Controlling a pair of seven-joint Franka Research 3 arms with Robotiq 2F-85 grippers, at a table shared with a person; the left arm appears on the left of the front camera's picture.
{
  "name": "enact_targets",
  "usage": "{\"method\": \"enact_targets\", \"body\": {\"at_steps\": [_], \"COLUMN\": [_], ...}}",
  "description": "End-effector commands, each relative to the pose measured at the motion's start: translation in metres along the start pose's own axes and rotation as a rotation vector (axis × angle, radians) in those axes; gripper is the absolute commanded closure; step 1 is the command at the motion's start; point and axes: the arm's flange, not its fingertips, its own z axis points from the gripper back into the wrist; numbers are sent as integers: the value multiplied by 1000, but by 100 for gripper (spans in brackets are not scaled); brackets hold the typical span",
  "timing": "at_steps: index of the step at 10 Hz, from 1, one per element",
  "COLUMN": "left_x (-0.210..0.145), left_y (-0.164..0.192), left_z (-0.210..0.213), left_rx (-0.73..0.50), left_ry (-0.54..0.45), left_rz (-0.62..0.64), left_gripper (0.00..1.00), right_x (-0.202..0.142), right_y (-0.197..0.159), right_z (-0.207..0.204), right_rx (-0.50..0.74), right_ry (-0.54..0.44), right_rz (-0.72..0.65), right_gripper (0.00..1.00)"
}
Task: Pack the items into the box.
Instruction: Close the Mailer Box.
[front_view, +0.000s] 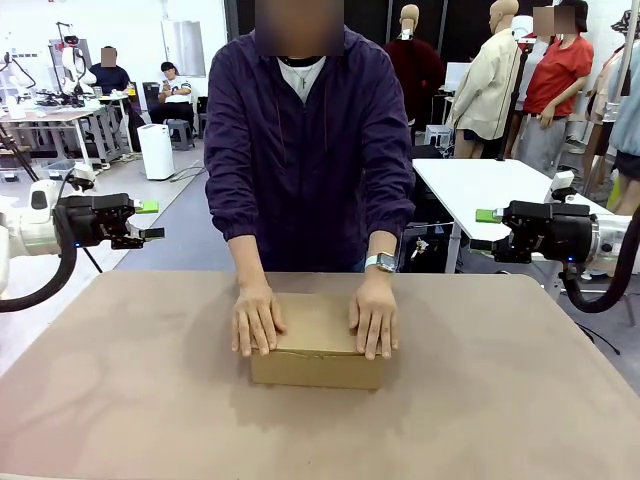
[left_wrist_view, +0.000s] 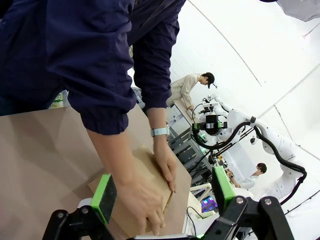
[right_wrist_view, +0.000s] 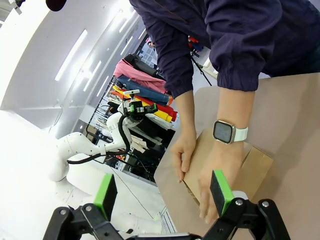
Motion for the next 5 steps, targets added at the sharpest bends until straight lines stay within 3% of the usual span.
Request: {"method": "enact_targets", "body": {"at_steps": [1, 5], "left_x": [0, 0], "left_y": [-3, -3], "left_z": [2, 2], "left_rx": [7, 7], "left_ry": [7, 7], "left_rz": [-3, -3], "left_gripper": [0, 0], "right_x": [3, 3], "right_y": [4, 4], "right_z": [-3, -3], "right_rx": [-1, -1], "right_ry": [-7, -7], "right_rz": [8, 8], "right_gripper": [0, 0]}}
